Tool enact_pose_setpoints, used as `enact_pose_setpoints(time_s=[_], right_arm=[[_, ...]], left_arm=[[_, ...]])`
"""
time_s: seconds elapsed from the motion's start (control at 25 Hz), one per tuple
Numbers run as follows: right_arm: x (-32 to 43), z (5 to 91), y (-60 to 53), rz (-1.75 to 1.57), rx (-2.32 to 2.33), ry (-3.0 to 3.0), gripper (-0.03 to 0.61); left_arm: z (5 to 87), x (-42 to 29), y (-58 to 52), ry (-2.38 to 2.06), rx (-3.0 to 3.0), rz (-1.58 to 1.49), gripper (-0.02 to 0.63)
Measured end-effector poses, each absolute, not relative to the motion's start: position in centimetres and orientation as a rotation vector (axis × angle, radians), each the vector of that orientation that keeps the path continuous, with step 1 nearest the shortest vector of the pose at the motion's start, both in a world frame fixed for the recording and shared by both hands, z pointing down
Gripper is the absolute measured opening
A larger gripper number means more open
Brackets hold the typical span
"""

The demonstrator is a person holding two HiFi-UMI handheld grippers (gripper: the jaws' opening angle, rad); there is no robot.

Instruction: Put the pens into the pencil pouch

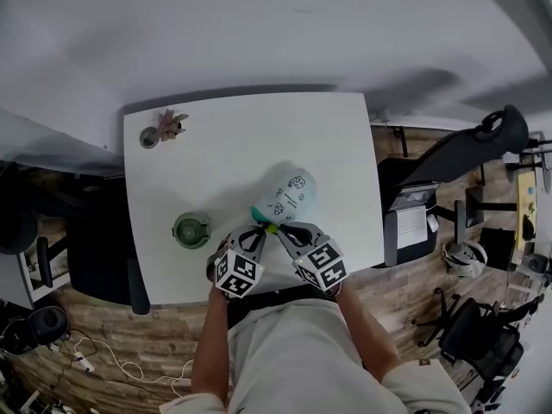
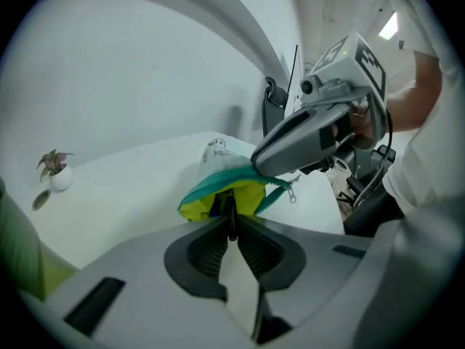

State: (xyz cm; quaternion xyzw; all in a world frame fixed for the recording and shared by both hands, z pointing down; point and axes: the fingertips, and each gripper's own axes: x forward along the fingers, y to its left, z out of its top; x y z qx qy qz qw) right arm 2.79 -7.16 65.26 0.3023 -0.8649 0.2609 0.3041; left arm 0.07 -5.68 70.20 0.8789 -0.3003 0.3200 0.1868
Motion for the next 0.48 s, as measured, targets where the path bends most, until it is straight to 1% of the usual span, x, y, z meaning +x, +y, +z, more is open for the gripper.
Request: enact_pose_setpoints(time_s=[0.48], right_arm=[[4.1, 65.8, -7.4, 0.718, 0.840, -2.289, 0.028]], left_arm=[[71.3, 3.8, -8.6, -0.876, 2.451, 0.797, 0.037]])
